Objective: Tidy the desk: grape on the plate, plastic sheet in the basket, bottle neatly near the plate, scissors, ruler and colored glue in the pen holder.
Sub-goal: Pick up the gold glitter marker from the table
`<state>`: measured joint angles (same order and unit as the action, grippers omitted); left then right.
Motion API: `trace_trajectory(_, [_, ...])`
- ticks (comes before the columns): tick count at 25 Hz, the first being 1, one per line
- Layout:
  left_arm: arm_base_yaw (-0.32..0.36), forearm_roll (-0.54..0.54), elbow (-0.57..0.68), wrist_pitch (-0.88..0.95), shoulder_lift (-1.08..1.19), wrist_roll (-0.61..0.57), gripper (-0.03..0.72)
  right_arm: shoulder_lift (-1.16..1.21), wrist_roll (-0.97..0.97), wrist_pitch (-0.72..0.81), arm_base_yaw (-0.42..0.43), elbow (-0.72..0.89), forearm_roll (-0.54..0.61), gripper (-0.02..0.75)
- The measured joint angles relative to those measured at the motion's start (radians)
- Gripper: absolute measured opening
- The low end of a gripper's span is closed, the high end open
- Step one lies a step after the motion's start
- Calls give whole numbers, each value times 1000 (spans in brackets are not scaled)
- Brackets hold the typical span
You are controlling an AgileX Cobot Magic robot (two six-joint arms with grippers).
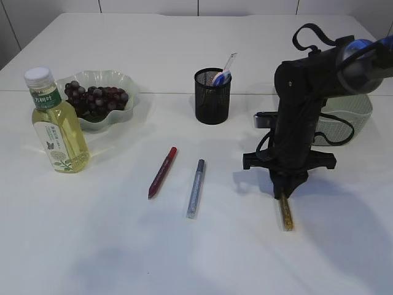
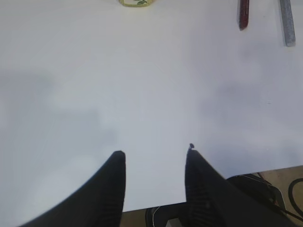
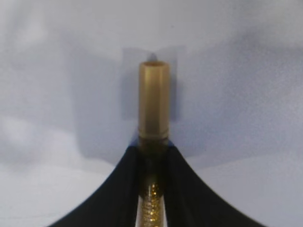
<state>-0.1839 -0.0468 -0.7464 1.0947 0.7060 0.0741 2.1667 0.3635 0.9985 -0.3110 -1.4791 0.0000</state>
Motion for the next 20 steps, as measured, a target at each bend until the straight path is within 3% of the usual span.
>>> trace_trajectory(4, [0, 0, 0, 0, 0, 0, 309, 0, -24, 0, 0, -2, 14, 60])
trace_trajectory(20, [0, 0, 0, -2, 0, 0, 309, -64, -273, -65, -39, 21, 171, 52])
